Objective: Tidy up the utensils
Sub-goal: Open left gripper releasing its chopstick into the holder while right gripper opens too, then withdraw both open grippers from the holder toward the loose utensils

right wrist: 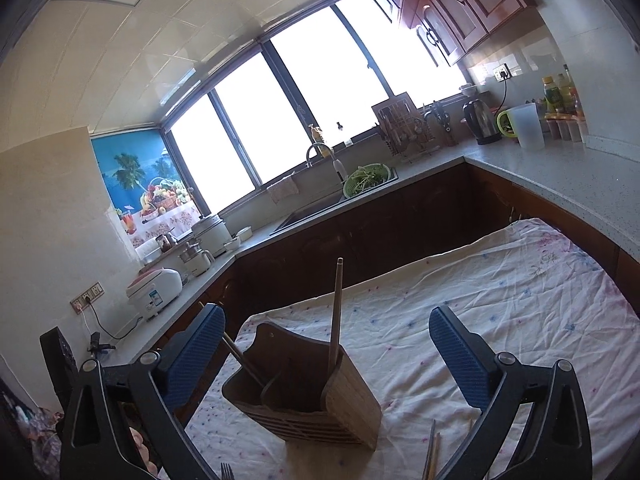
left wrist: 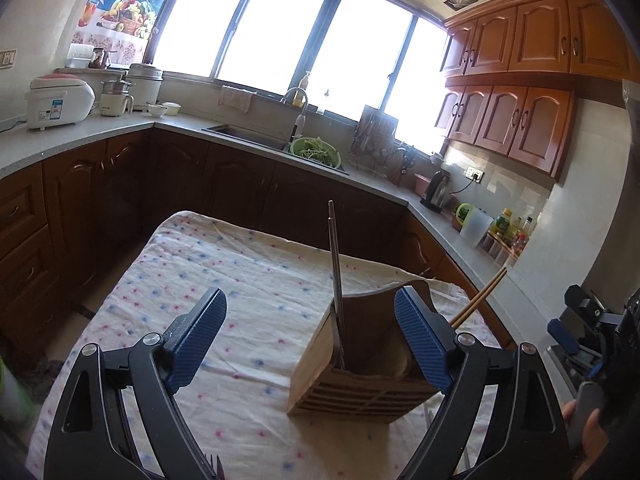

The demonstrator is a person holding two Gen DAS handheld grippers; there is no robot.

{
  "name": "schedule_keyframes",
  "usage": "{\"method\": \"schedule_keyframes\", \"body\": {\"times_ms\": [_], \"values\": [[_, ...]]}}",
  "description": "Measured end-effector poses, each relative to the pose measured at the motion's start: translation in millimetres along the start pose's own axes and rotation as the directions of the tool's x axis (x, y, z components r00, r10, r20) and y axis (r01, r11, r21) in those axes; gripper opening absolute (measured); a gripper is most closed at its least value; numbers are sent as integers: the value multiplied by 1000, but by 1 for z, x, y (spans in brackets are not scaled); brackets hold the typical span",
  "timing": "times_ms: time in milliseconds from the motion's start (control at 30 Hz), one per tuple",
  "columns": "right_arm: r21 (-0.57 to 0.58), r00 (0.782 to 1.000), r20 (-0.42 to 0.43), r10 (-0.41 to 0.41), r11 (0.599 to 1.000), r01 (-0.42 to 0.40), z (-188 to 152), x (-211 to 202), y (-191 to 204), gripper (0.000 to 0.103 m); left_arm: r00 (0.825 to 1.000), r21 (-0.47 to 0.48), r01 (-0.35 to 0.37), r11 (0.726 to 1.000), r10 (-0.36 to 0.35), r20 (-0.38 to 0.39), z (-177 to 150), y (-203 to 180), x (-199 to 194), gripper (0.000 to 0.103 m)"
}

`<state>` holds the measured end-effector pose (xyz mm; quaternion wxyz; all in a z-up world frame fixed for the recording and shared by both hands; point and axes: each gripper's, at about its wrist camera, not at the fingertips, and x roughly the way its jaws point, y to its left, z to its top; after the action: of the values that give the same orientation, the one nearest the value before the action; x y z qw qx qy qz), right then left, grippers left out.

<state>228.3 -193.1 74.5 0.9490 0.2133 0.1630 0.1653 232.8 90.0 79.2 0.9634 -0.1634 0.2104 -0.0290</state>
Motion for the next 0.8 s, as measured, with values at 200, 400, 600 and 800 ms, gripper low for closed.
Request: {"method": "schedule_keyframes", "body": {"times_ms": [200, 400, 600, 800], "values": [[16, 1000, -10, 6, 1000, -6, -12, -27, -5, 103, 1000, 35, 7, 999, -6, -13, -15, -9, -22, 92], [34, 999, -27, -19, 999, 20, -35, -60, -20, 103, 999, 69, 18, 997, -16, -35, -40, -16, -44, 94], [65, 996, -63, -61, 996, 66, -60, -89, -41, 103, 995, 105, 31, 994, -22, -93, -71, -27, -60, 94], [105, 992, -73, -105, 988, 112, -82, -117, -57, 103, 989, 157, 55, 986, -31, -148, -102, -45, -69, 94]]}}
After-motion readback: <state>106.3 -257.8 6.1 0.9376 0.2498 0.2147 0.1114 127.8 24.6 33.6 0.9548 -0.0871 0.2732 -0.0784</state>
